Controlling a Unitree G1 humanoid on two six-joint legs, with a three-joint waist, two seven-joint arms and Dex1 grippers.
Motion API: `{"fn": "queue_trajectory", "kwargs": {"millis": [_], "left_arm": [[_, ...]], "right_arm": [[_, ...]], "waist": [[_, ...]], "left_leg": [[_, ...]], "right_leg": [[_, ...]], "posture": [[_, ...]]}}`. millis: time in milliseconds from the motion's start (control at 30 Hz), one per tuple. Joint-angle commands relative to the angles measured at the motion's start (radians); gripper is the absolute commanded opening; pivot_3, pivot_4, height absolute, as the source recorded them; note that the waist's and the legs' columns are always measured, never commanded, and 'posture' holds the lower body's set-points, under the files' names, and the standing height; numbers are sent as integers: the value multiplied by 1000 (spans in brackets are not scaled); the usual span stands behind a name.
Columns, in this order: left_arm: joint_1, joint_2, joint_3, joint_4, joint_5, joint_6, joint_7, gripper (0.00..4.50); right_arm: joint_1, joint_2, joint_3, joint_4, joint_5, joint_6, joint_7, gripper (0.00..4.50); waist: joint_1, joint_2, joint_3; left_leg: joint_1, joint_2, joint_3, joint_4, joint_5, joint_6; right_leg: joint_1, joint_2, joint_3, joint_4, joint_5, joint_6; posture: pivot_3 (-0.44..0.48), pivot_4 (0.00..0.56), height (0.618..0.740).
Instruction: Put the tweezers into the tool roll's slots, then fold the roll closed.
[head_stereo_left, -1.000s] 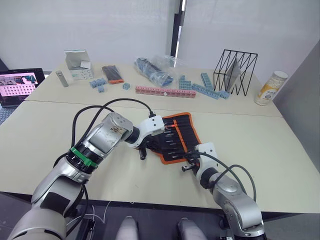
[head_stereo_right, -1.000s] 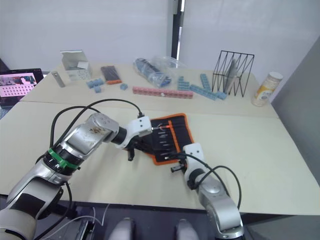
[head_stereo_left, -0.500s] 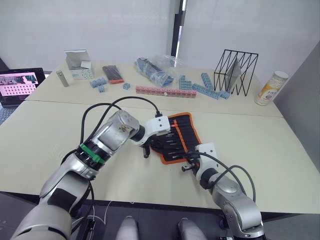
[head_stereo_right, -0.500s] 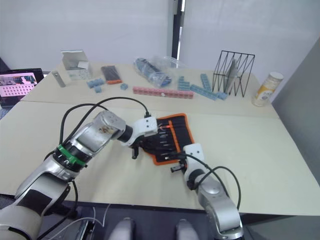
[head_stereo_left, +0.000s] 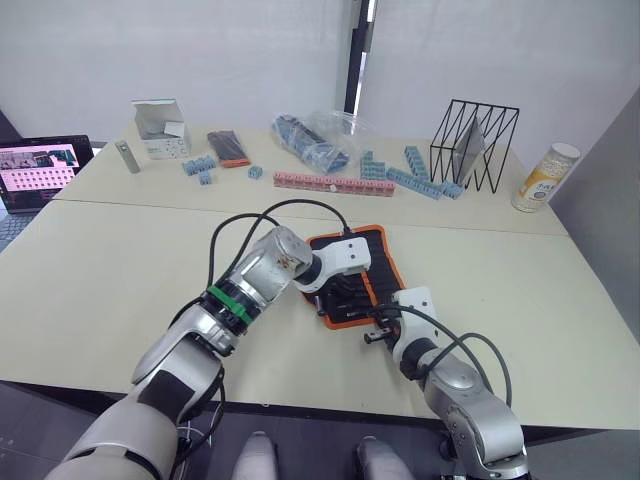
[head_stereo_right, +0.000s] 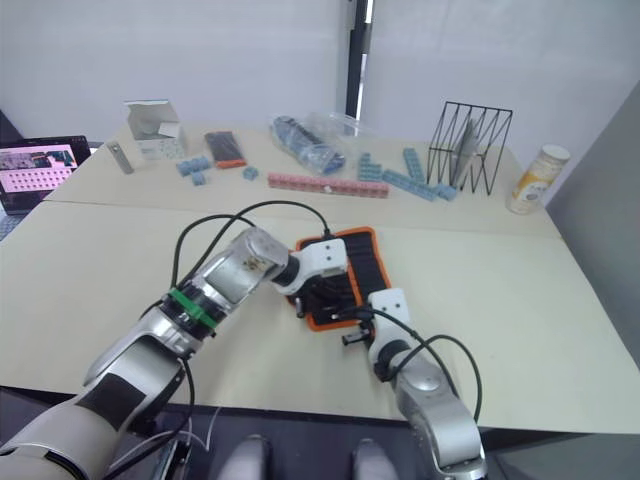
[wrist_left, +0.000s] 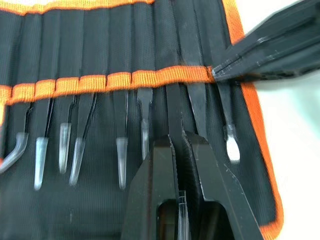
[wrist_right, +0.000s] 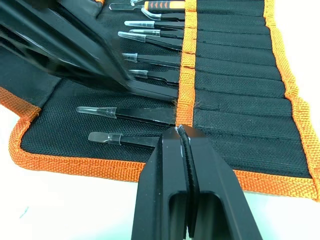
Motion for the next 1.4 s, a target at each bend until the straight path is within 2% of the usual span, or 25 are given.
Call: {"fn": "queue_trajectory", "kwargs": {"millis": [33, 200, 400, 433, 600, 800, 833, 933, 1033, 1200, 1267, 1400], "left_arm": [[-33, -51, 10, 54, 22, -57, 22, 25], [-42, -94, 17, 133, 50, -117, 36, 25], [-43, -96, 46, 145, 53, -139, 25, 25], [-42, -96, 50, 145, 53, -140, 26, 777], [-35, -50, 79, 82, 45, -118, 0, 2354], [24, 93, 178, -180, -25, 27, -56, 4324], [37, 110, 191, -221, -37, 51, -61, 4463], [114, 197, 285, -366, -107, 135, -71, 4463], [241, 255, 446, -505, -201, 198, -28, 4463], [517, 323, 697, -607, -263, 104, 81, 4463], [599, 324, 795, -626, -312, 94, 110, 4463], [732, 321, 920, -634, -380, 27, 136, 4500]], "right_arm": [[39, -5, 10, 30, -3, 63, -5, 0], [43, -7, 13, 20, -2, 70, -6, 0], [45, -9, 10, 17, -2, 73, -8, 0], [44, -8, 11, 19, -2, 73, -8, 0], [35, -8, 12, 24, -2, 72, -5, 0], [29, -19, 4, 21, -1, 73, 6, 0], [30, -22, 3, 19, -1, 73, 9, 0], [16, -31, 0, 17, -2, 74, 18, 0], [7, -42, -21, -14, 4, 66, 26, 0], [13, -51, -52, -101, 28, 26, 46, 0], [30, -62, -59, -140, 29, -3, 53, 0], [75, -71, -110, -194, 56, -70, 79, 1189]], "waist": [[0, 0, 0], [2, 0, 0], [7, 0, 0], [6, 0, 0], [5, 0, 0], [-14, 0, 0], [-15, 0, 0], [-17, 1, 0], [-17, 1, 0], [-12, 1, 0], [-6, 1, 1], [-5, 1, 1]], "left_leg": [[0, 0, 0, 0, 0, 0], [0, 0, 0, 0, 0, 0], [0, -1, -1, 1, 0, 0], [0, -1, -1, 1, 0, 0], [0, -1, -1, 1, 0, 0], [0, 0, -1, 0, 0, 0], [0, 0, -1, 0, 0, 0], [0, 0, -1, 0, 0, 0], [1, 0, -1, 0, 0, 0], [1, 0, -2, 0, 0, 0], [1, 0, -2, 0, 0, 0], [0, 0, -1, 0, 0, 0]], "right_leg": [[0, 0, 0, 0, 0, 0], [0, 0, 0, 0, 0, 0], [1, 0, 0, 0, 0, 0], [1, 0, 0, 0, 0, 0], [1, 0, 0, 0, 0, 0], [1, 0, 0, 1, 0, 1], [1, 0, 0, 1, 0, 2], [1, 0, 0, 1, 1, 3], [1, 0, 0, 2, 2, 4], [1, 0, -1, 2, 2, 5], [1, 0, -1, 2, 2, 4], [0, -1, -1, 1, -1, 0]], "posture": [[0, 150, 663], [0, 150, 663], [0, 150, 663], [0, 150, 663], [0, 150, 663], [0, 150, 663], [0, 150, 663], [0, 150, 663], [0, 150, 663], [0, 150, 663], [0, 150, 663], [0, 150, 663]]}}
